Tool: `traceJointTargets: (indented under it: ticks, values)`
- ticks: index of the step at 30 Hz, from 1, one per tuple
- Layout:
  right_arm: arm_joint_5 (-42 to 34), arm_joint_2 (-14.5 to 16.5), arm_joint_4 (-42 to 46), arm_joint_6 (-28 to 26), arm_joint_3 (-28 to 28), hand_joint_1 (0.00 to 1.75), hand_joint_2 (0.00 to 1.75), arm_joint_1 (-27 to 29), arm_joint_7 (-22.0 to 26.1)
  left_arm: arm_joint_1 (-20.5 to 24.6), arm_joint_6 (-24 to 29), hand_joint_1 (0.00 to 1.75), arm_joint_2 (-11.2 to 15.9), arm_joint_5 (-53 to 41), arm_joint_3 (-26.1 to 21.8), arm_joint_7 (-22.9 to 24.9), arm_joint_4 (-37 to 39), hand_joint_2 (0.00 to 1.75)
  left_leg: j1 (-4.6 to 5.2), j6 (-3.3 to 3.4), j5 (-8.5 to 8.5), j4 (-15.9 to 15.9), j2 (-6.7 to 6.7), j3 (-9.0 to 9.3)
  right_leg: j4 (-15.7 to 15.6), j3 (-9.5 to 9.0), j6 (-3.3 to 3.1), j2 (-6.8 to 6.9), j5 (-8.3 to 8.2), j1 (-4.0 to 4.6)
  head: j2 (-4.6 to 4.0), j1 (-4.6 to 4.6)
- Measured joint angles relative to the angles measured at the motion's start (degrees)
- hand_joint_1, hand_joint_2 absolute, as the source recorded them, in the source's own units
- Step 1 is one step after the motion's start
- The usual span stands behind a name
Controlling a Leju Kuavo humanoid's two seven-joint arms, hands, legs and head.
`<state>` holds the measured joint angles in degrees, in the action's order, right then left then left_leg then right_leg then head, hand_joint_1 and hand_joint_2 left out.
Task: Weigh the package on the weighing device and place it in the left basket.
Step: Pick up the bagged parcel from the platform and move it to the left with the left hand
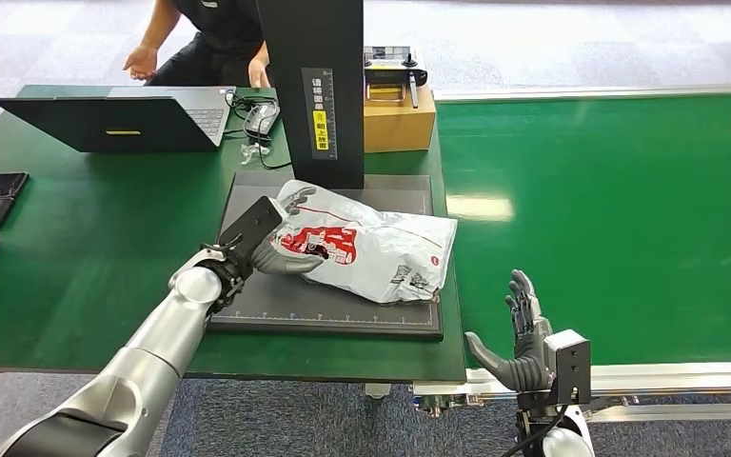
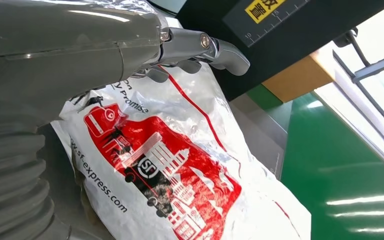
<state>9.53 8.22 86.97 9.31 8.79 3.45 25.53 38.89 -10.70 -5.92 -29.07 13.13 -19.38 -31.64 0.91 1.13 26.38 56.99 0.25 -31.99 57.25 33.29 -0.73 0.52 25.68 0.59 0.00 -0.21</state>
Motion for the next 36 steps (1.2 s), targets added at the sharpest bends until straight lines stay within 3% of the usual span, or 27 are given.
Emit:
traceJointTargets:
  ticks: [5, 11, 16, 24, 25, 28, 29, 36]
  values:
    - [0.0, 0.0, 0.0, 0.0, 0.0, 0.0, 1.75, 0.0, 0.0, -0.39, 2.98, 0.0, -0.01, -6.29, 2.42, -0.22, -1.13, 1.75, 0.0, 0.0, 0.0, 0.0, -0.02, 0.0, 0.0, 0.0, 0.0, 0.02, 0.0, 0.0, 0.0, 0.0]
    - [0.01, 0.0, 0.02, 0.11, 0.0, 0.0, 1.75, 0.0, 0.0, -1.17, 9.11, 0.0, -0.33, -19.77, 11.57, 1.86, -1.89, 1.75, 0.01, 0.01, 0.0, 0.0, -0.02, 0.0, -0.01, 0.0, 0.0, 0.02, 0.0, -0.01, 0.0, 0.0]
    - [0.04, 0.0, 0.0, 0.54, 0.0, 0.0, 1.75, 0.01, 0.0, -1.39, 8.9, 0.0, -0.63, -24.8, 18.63, 2.83, -1.31, 1.75, 0.01, 0.01, 0.0, 0.0, -0.02, 0.0, -0.01, 0.0, 0.0, 0.02, 0.0, -0.01, 0.0, 0.0]
    - [0.02, 0.0, -0.02, 0.66, 0.02, 0.0, 1.75, 0.03, 0.14, -0.83, 6.87, 0.0, -0.78, -28.56, 23.82, 5.41, 0.46, 1.75, 0.01, 0.0, 0.0, 0.0, -0.02, 0.04, -0.01, -0.04, 0.0, 0.02, 0.0, -0.01, 0.0, -0.01]
    - [0.01, 0.0, -0.04, 0.66, 0.02, 0.0, 1.75, 0.06, 0.16, -0.58, 6.64, 0.07, -0.8, -29.19, 24.4, 6.3, 0.88, 1.75, 0.01, 0.01, 0.0, 0.0, -0.02, 0.05, -0.01, -0.06, 0.0, 0.02, 0.0, -0.01, 0.0, -0.01]
    - [0.0, 0.0, -0.13, 0.67, 0.05, 0.0, 1.75, 0.16, 0.19, 0.44, 6.13, 1.38, -1.02, -31.16, 26.28, 10.15, 2.35, 1.75, 0.01, 0.01, 0.01, -0.01, -0.06, 0.22, -0.01, -0.25, 0.01, 0.08, 0.02, -0.01, 0.0, 0.0]
    - [0.0, 0.0, -0.13, 0.68, 0.07, 0.0, 1.75, 0.18, 0.19, 0.7, 6.09, 1.75, -1.13, -31.63, 26.72, 11.39, 2.71, 1.75, 0.01, 0.02, 0.02, -0.02, -0.07, 0.3, -0.01, -0.33, 0.01, 0.09, 0.03, -0.02, 0.0, 0.0]
    - [0.0, 0.01, 0.17, 0.92, 0.28, 0.0, 1.75, 0.7, 0.18, 1.5, 9.19, 1.75, -1.33, -32.28, 27.15, 15.26, 3.71, 1.75, 0.02, 0.01, 0.02, -0.02, 0.02, 0.51, -0.04, -0.5, -0.03, 0.03, -0.05, -0.02, 0.0, 0.0]
